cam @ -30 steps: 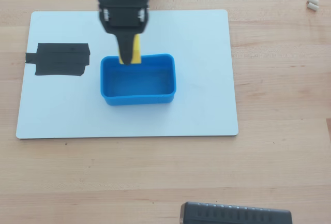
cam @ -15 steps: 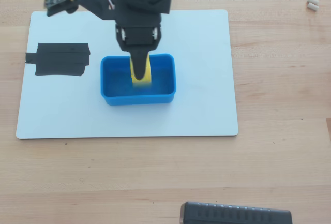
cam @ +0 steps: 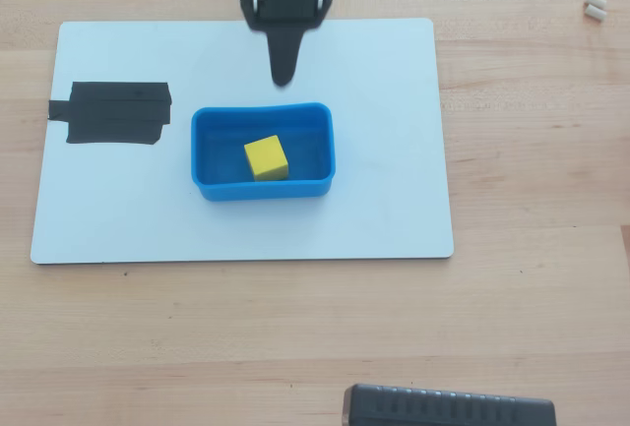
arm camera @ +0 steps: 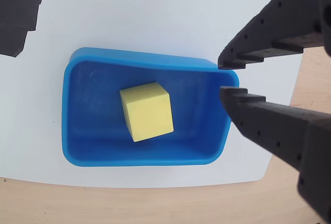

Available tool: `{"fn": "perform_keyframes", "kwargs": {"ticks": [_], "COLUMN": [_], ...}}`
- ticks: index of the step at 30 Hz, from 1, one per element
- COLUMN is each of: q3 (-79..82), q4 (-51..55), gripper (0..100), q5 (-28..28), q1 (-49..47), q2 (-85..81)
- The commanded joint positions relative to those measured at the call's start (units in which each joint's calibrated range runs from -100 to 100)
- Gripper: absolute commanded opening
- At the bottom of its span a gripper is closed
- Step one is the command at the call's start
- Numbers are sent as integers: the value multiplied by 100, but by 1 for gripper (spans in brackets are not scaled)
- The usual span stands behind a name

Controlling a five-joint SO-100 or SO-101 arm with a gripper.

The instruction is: Pick up yellow cube and drop it in the blue rectangular bin

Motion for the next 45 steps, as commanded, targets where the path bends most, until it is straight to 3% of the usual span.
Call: {"fn": "perform_keyframes", "kwargs": {"ticks": [1,9,20,34,45], "q3": [623,3496,5769,6378,6378], "q4": [-77,-1142,-1646,-1192,-1192], "gripper": [0,0,0,0,0], "q5": [-44,-15,-44,-63,-93], "q1": [78,-231,-411,-351,-316], "q2": [-1006,-3244,-5344,-6774,-6774]}}
